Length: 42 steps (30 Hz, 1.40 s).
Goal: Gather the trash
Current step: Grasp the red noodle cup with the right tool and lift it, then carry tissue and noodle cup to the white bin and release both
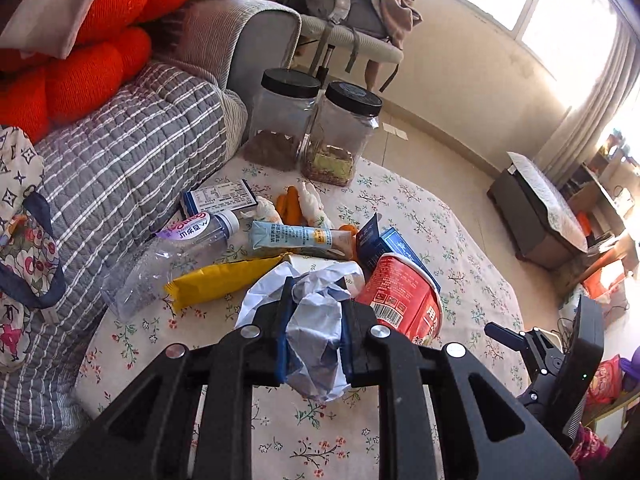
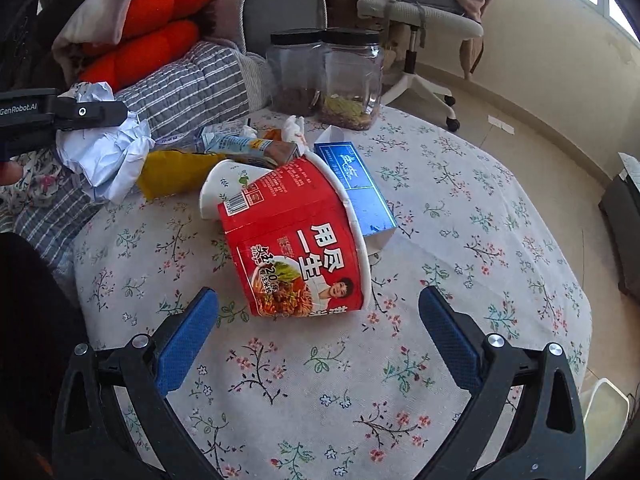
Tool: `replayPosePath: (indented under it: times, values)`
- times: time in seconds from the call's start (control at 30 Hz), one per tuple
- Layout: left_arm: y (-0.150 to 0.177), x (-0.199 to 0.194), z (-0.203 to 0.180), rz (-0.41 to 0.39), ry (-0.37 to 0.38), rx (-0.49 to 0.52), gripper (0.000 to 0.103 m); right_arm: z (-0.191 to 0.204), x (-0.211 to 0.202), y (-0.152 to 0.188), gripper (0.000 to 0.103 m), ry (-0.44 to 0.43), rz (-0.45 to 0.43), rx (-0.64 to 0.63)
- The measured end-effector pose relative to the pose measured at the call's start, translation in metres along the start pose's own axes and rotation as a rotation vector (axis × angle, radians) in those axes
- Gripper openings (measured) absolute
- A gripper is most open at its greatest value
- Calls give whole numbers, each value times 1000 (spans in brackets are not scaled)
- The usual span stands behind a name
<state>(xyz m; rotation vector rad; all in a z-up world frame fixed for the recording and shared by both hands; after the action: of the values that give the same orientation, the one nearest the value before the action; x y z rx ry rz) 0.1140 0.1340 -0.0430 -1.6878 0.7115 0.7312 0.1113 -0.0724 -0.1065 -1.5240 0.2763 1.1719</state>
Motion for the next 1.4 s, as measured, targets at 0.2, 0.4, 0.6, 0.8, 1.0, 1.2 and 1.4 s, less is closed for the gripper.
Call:
replayPosePath:
  times: [0.2, 0.4, 0.6, 0.8, 1.0, 1.2, 1.4]
  values:
    - [2, 19, 11, 60, 49, -67, 19, 5, 29, -15, 96, -54, 11, -27]
    - [5, 29, 9, 91, 76, -66, 19, 5, 49, -15, 96, -31, 49, -102]
    - [4, 35, 2, 105, 82, -58, 19, -5, 59, -7, 88, -144, 56, 3]
    - [4, 36, 1, 105, 83, -63, 19, -25, 48, -5, 87, -342, 6, 265]
    - [4, 34, 4, 103, 98, -87, 19, -38, 27, 4, 86, -638, -55, 556]
    - [4, 26, -4, 94, 127, -90, 19, -40, -15, -3, 87, -913, -171, 741]
    - [4, 16, -16, 82, 153, -87, 19, -53, -58, -2, 87, -970, -261, 818]
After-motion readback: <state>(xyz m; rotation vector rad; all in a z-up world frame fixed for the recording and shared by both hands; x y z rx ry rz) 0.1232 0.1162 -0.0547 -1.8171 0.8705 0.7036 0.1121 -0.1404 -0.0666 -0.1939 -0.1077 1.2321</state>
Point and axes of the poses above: each gripper's, at about its wrist camera, not at the fingertips, and x roughly the way its jaws point, z to its left, y to its underside, the point moved 4 cm from there along x, roughly the way its jaws point, and after that the axes turned 8 degrees about -y, right-handed, at the moved point
